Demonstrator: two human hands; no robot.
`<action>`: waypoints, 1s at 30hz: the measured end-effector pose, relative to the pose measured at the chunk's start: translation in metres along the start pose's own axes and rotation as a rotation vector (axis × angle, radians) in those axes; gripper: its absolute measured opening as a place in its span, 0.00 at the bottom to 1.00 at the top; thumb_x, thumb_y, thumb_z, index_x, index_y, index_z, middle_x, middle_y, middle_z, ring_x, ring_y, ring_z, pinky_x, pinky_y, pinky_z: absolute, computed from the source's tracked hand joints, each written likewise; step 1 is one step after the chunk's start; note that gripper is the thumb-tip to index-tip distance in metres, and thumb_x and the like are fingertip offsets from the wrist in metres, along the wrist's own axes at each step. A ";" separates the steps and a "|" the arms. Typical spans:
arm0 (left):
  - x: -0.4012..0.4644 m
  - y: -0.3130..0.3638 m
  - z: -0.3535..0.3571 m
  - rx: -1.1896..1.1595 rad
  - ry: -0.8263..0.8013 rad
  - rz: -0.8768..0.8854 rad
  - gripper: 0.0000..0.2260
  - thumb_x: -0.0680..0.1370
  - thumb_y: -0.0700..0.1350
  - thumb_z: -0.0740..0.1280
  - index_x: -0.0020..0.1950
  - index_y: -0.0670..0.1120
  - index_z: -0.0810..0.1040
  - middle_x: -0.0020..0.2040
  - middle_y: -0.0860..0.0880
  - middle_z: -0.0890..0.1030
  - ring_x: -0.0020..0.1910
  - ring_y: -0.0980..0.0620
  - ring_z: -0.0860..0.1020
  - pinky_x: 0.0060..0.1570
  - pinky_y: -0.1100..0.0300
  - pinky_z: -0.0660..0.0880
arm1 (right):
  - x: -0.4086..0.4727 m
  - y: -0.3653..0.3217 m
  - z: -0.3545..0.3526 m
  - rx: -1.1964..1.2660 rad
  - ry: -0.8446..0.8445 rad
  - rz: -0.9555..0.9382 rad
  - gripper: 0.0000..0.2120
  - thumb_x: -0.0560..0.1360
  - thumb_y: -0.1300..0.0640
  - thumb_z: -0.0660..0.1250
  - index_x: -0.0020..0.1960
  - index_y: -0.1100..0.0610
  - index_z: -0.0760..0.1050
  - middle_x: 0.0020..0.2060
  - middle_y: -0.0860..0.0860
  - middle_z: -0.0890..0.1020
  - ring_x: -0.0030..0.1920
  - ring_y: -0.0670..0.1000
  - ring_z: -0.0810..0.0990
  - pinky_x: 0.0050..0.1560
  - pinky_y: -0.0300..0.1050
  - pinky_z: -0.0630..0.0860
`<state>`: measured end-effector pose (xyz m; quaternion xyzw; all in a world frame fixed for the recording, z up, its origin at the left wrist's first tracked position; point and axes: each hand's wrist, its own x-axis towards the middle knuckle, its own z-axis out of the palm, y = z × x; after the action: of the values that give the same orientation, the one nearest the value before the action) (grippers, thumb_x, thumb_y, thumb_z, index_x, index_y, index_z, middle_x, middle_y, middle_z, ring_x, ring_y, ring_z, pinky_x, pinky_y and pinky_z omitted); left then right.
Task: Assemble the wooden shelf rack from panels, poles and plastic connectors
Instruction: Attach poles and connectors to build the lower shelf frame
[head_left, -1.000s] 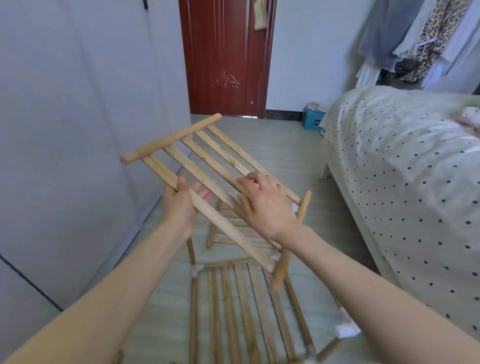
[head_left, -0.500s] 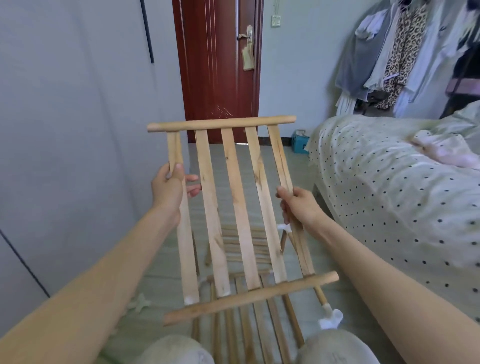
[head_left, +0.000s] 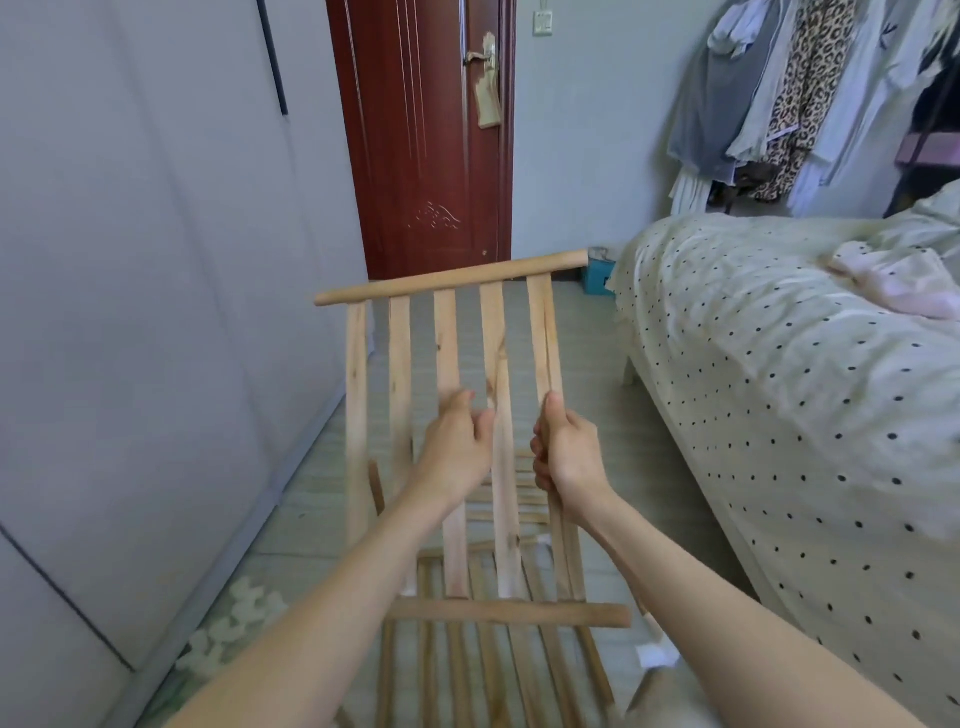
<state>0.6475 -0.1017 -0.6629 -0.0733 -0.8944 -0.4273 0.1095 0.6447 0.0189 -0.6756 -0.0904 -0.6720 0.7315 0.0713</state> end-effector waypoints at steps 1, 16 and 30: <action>0.003 -0.005 0.007 -0.011 -0.037 -0.037 0.19 0.82 0.49 0.53 0.72 0.45 0.63 0.50 0.49 0.77 0.51 0.50 0.77 0.48 0.63 0.70 | 0.002 0.004 0.001 -0.042 -0.023 -0.001 0.21 0.81 0.46 0.50 0.34 0.56 0.65 0.24 0.49 0.66 0.19 0.46 0.61 0.21 0.36 0.59; 0.059 -0.087 0.082 -0.285 -0.264 -0.743 0.18 0.81 0.45 0.57 0.71 0.46 0.64 0.58 0.45 0.73 0.53 0.45 0.74 0.48 0.53 0.76 | 0.111 0.091 -0.059 -0.735 -0.020 0.141 0.12 0.80 0.53 0.54 0.56 0.59 0.71 0.46 0.54 0.74 0.47 0.53 0.71 0.46 0.43 0.66; 0.058 -0.136 0.158 -0.195 -0.378 -0.897 0.09 0.80 0.40 0.58 0.40 0.42 0.68 0.38 0.40 0.77 0.40 0.40 0.80 0.45 0.45 0.80 | 0.217 0.179 -0.073 -0.444 -0.158 0.151 0.17 0.81 0.47 0.54 0.66 0.53 0.65 0.57 0.51 0.72 0.58 0.50 0.71 0.62 0.44 0.67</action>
<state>0.5397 -0.0617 -0.8463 0.2328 -0.7978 -0.4934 -0.2565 0.4535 0.1237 -0.8672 -0.0962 -0.8110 0.5741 -0.0580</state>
